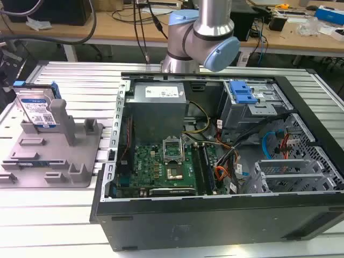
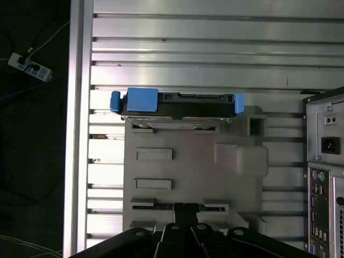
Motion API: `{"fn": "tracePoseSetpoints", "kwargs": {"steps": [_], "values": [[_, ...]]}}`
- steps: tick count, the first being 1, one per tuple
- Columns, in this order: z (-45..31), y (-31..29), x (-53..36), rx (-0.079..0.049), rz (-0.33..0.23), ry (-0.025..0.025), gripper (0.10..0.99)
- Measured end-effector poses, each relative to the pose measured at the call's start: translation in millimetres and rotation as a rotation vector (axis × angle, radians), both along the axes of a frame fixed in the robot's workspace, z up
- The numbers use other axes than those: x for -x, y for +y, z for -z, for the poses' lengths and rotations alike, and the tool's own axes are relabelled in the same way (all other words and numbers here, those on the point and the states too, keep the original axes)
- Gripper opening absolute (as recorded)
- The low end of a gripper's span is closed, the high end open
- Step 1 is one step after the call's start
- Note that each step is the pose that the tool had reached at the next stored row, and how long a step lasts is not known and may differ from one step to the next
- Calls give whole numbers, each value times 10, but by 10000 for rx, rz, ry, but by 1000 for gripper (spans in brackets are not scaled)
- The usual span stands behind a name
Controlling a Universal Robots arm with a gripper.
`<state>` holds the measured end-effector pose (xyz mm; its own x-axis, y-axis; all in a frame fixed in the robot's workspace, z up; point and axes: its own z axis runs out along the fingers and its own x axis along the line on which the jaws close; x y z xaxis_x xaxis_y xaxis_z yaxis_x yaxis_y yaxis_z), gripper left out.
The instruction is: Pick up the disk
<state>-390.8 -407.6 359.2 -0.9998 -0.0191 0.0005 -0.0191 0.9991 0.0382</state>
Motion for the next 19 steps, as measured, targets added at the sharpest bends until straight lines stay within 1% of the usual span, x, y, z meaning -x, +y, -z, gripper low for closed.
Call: {"fn": "tracePoseSetpoints", "kwargs": {"steps": [7,8,10,13,16,17,18,19], "values": [[0,0,0,2,-35,0,106],[4,0,0,0,-541,-1,106],[6,0,-1,-1,-907,-1,106],[12,0,-1,1,-1670,1,106],[26,0,-1,1,-3120,1,114],[31,0,-1,0,-3578,0,235],[33,0,-1,1,-3867,1,298],[35,0,0,0,-4241,0,298]]}}
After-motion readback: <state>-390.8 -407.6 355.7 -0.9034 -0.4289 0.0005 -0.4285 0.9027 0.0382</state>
